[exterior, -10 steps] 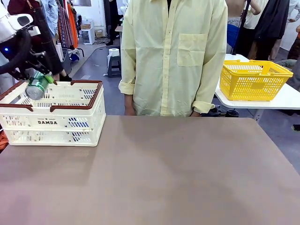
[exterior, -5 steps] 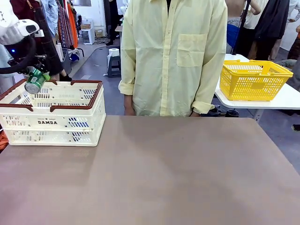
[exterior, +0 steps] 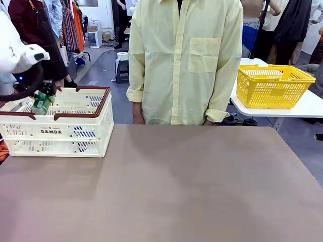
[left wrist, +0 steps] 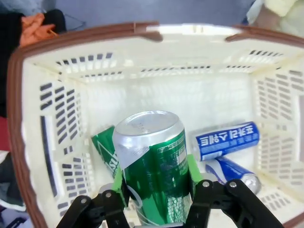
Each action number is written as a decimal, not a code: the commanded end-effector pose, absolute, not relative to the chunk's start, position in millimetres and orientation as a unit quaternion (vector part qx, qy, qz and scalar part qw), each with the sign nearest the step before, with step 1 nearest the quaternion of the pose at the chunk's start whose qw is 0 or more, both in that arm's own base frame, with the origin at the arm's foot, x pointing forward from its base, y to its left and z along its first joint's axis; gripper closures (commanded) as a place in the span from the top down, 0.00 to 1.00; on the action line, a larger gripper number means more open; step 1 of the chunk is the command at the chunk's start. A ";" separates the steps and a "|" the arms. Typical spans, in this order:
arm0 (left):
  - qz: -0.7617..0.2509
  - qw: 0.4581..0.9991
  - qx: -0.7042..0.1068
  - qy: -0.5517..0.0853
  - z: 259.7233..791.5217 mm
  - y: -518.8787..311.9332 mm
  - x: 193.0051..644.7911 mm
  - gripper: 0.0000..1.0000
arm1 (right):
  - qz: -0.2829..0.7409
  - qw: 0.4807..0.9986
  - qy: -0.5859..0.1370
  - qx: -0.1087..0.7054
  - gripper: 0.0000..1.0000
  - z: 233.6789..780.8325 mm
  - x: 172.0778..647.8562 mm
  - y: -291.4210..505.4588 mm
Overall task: Place the drinks into the Shopping basket.
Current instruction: Pick up one drink and place it into the Shopping basket.
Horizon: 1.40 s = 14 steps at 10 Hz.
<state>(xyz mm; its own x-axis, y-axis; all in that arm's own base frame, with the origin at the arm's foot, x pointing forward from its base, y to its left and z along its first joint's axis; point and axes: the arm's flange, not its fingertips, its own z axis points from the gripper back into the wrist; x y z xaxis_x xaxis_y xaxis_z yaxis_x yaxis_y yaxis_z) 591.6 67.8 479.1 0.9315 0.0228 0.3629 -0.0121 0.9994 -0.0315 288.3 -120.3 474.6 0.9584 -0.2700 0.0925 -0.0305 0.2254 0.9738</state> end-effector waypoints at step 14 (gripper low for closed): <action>0.002 0.989 -0.019 -0.146 457.3 44.9 588.1 1.00 | -0.075 0.775 -0.121 0.616 1.00 477.0 286.9 -121.1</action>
<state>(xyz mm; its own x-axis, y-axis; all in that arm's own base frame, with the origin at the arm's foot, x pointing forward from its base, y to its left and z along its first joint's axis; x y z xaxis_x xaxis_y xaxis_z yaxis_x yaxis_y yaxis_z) 598.9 50.4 446.1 0.9611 0.0031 0.2762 0.0038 0.9997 -0.0246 288.3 -120.3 474.5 0.9584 -0.2699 0.0924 -0.0305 0.2254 0.9738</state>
